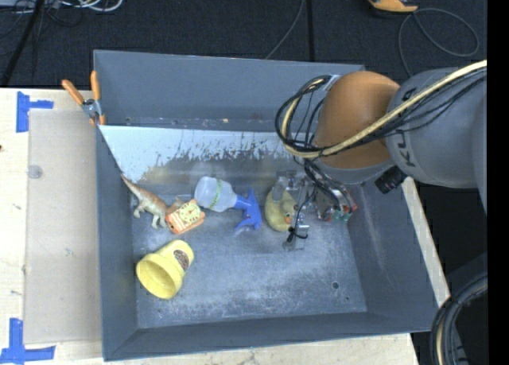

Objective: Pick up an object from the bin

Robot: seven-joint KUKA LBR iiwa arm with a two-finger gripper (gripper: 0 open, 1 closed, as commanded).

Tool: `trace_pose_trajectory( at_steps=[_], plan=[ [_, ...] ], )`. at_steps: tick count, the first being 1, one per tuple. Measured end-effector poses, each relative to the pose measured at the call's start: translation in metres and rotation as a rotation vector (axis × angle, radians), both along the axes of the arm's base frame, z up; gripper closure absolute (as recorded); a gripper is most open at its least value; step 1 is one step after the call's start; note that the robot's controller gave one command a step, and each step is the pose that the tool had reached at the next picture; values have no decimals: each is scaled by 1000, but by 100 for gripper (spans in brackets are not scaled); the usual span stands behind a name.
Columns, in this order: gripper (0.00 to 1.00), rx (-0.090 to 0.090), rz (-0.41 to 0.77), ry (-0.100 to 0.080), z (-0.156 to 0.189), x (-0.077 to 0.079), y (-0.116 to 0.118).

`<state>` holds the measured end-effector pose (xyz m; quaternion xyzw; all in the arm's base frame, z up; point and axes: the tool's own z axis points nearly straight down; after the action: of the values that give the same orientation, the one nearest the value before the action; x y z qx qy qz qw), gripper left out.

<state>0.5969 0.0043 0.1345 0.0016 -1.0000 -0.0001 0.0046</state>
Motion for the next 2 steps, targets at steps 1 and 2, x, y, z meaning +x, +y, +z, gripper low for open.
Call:
trace_pose_trajectory(
  at_steps=[1,2],
  plan=[
    [0,0,0,-7,5,2,0],
    [0,1,69,-8,-33,16,-10]
  ],
)
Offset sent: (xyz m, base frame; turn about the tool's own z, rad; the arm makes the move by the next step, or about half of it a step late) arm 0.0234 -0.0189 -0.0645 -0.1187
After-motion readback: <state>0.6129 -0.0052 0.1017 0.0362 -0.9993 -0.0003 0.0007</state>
